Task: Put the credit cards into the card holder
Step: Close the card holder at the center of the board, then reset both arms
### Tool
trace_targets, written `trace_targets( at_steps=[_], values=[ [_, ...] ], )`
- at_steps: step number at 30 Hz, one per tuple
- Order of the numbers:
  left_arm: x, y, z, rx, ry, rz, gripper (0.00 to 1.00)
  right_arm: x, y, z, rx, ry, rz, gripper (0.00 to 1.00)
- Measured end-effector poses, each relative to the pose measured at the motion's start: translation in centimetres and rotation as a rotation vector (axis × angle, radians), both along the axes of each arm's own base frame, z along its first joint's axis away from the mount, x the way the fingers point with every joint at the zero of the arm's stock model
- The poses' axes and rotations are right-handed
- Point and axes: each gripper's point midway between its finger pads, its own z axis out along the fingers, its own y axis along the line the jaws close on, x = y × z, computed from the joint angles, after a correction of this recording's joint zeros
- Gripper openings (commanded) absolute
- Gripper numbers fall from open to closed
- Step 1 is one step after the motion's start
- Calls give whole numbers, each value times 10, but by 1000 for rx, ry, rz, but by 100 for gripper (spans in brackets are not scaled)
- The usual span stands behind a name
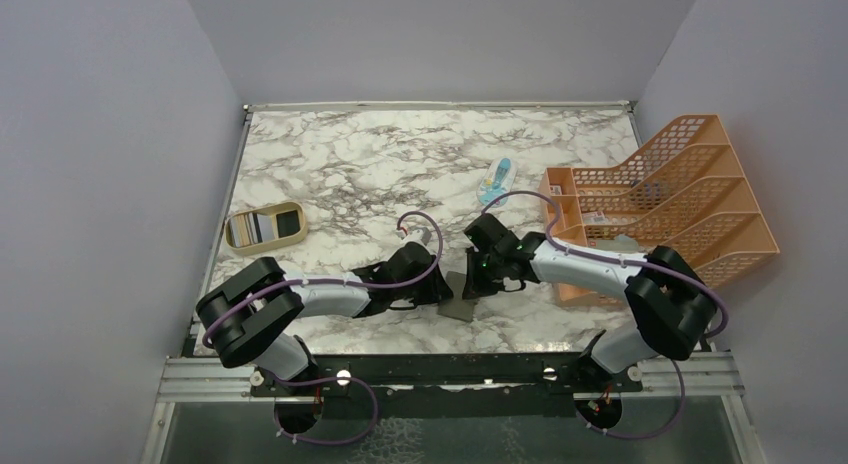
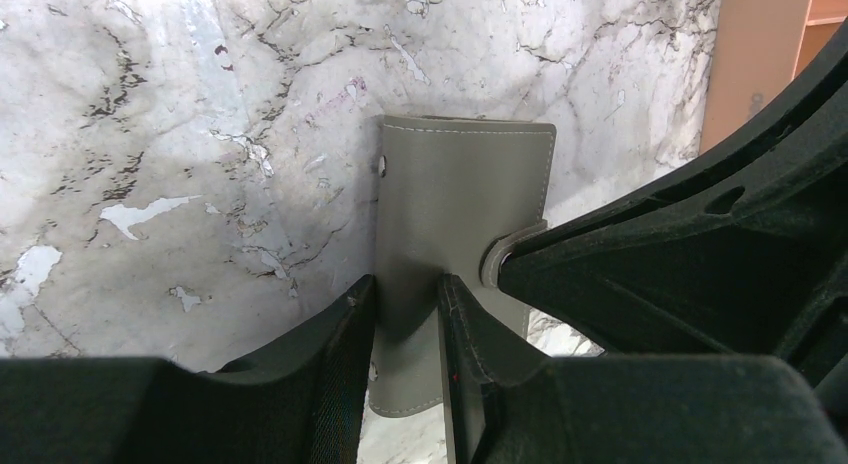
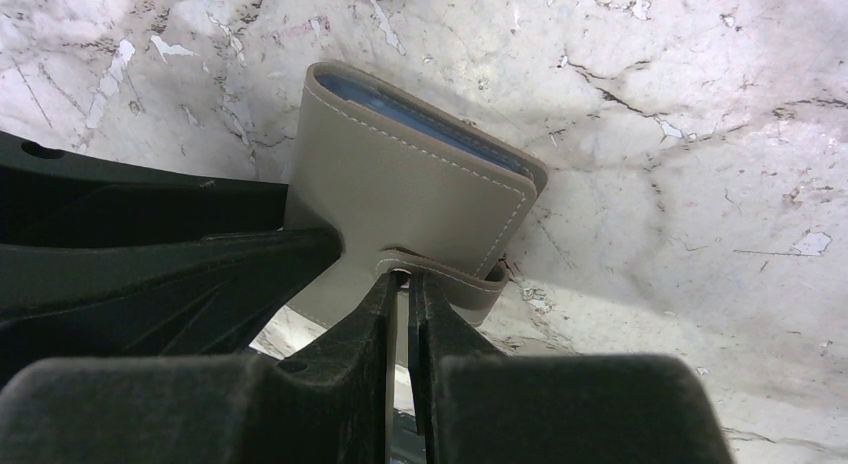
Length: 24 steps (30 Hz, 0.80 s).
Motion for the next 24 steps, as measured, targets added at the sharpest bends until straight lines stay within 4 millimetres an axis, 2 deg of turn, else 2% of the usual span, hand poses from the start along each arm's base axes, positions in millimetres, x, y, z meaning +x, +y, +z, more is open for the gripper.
trace_targets(
  at_steps=[6, 10, 12, 15, 16, 17, 19, 22, 24],
  values=[
    [0, 0, 2, -1, -8, -5, 39, 4, 3, 4, -5, -8, 11, 12],
    [-2, 3, 10, 10, -39, -17, 47, 10, 3, 12, -35, -39, 27, 19],
    [0, 6, 21, 14, -71, -18, 51, 17, -1, 16, -66, -72, 22, 24],
    [8, 10, 47, 13, -138, -3, 69, 24, -8, 31, -79, -129, 13, 36],
    [11, 12, 58, 13, -169, 4, 86, 26, -10, 41, -71, -154, 8, 41],
    [15, 15, 71, 11, -202, 14, 97, 29, -10, 55, -52, -191, 1, 47],
    [21, 21, 99, -1, -274, 33, 99, 34, -10, 85, -2, -263, -13, 72],
    [28, 33, 148, -31, -383, 72, 99, 40, -12, 130, 80, -375, -37, 87],
    [31, 42, 179, -45, -452, 92, 99, 40, -16, 157, 130, -444, -50, 90]
  ],
)
